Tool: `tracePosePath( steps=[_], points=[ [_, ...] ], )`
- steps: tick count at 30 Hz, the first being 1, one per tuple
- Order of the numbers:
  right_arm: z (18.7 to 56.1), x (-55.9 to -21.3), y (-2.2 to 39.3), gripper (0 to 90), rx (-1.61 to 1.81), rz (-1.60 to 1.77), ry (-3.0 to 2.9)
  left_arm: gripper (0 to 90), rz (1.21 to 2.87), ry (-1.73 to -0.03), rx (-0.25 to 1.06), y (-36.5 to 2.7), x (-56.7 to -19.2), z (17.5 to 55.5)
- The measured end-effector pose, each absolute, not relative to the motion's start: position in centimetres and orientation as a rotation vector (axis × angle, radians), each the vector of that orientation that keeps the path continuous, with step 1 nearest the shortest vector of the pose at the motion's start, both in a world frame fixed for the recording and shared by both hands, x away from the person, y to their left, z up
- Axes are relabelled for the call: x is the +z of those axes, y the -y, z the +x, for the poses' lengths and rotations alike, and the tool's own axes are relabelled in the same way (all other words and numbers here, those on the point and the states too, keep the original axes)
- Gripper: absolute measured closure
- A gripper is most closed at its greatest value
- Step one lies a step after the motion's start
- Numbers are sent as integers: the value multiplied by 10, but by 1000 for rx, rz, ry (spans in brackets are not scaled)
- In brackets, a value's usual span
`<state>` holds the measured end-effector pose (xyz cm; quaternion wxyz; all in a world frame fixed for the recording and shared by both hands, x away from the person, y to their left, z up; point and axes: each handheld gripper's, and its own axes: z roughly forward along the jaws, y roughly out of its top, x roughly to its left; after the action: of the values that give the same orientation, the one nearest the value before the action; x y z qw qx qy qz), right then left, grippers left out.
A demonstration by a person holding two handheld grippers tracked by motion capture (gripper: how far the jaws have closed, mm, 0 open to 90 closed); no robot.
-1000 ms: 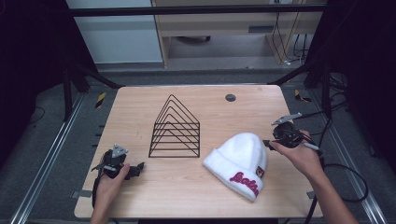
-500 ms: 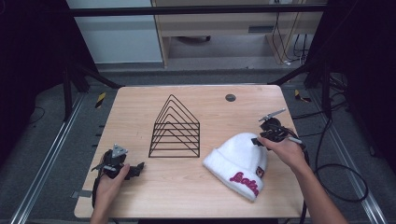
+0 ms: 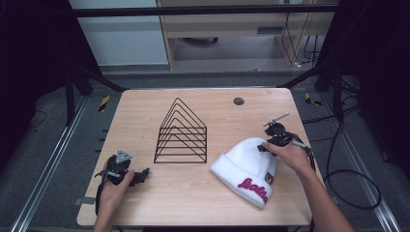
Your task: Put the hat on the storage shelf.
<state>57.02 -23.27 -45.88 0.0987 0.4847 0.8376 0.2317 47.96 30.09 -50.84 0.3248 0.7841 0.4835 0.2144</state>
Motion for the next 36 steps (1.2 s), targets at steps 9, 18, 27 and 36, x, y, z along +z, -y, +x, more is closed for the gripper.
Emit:
tracePosePath(
  steps=[9,18,27,36],
  points=[
    [570,-467,231,576,673,1445,-2483,9,2056,-1268,562,-301,-508,480],
    [567,-472,233,761,690,1440,-2485,9,2053,-1270,563,-301,-508,479],
    [560,-463,230,823,720,1372,-2463,9,2055,-1270,564,-301,-508,479],
    [537,-434,227,830,824,1251,-2424,9,2053,-1270,563,-300,-508,479]
  ],
)
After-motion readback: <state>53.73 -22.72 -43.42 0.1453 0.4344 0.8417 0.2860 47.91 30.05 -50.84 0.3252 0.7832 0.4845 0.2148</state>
